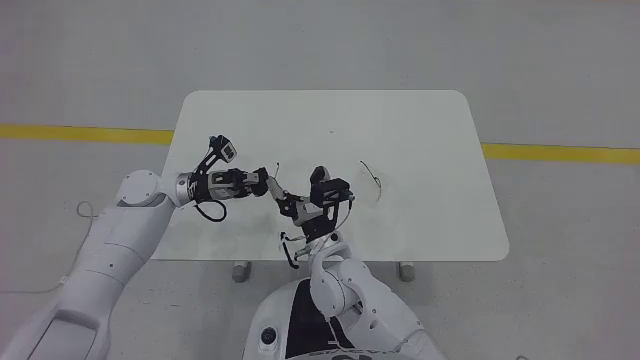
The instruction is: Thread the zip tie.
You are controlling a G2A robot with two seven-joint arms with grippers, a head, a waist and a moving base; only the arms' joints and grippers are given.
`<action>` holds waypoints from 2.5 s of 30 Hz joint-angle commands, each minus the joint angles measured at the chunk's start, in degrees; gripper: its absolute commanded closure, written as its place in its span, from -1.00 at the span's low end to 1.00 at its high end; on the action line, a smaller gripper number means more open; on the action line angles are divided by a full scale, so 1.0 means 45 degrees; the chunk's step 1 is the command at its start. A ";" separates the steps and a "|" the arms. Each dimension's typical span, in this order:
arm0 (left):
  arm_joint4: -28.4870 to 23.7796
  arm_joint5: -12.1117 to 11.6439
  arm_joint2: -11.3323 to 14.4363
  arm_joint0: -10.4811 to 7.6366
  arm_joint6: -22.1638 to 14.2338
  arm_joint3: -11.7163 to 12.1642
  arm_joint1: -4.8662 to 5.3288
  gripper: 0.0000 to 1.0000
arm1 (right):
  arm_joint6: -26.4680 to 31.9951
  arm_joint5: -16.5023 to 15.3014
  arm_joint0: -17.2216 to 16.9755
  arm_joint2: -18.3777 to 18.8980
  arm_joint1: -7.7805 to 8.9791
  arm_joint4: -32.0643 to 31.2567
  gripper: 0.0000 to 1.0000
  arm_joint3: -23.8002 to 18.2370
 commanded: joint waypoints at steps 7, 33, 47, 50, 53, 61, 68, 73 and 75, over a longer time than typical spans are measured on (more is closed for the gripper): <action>-0.0916 0.1377 -0.0545 0.0352 0.0438 -0.0428 0.0141 1.00 | -0.1009 0.0110 -0.0243 0.0017 0.0245 -0.2719 -1.00 -0.0137; -0.3296 0.3700 -0.1524 0.1146 0.0920 -0.1450 0.0254 1.00 | -0.1853 0.2141 0.1947 -0.1246 0.1048 -0.6028 -1.00 0.1642; -0.3822 0.4650 -0.1648 0.1489 0.0970 -0.2045 0.0259 1.00 | -0.1814 0.2141 0.2530 -0.1803 0.1192 -0.6028 -1.00 0.1991; -0.3743 0.4740 -0.1756 0.1596 0.0983 -0.2205 0.0291 1.00 | -0.1877 0.2141 0.2684 -0.1909 0.1217 -0.6028 -1.00 0.2091; -0.3797 0.4983 -0.1813 0.1695 0.0997 -0.2318 0.0305 1.00 | -0.2120 0.2141 0.2761 -0.1934 0.1226 -0.6028 -0.16 0.2134; -0.3857 0.5214 -0.1933 0.1930 0.0975 -0.2569 0.0323 1.00 | -0.2298 0.2141 0.3020 -0.2317 0.1223 -0.6028 0.28 0.2322; -0.3718 0.5269 -0.1983 0.2073 0.0965 -0.2725 0.0334 1.00 | -0.2367 0.2141 0.3086 -0.2413 0.1220 -0.6028 0.46 0.2351; -0.3634 0.5303 -0.2013 0.2147 0.0978 -0.2830 0.0338 1.00 | -0.2229 0.2141 0.3152 -0.2498 0.1199 -0.6028 0.56 0.2417; -0.3586 0.5318 -0.2018 0.2175 0.0984 -0.2856 0.0340 1.00 | -0.2213 0.2141 0.3164 -0.2513 0.1187 -0.6028 0.58 0.2429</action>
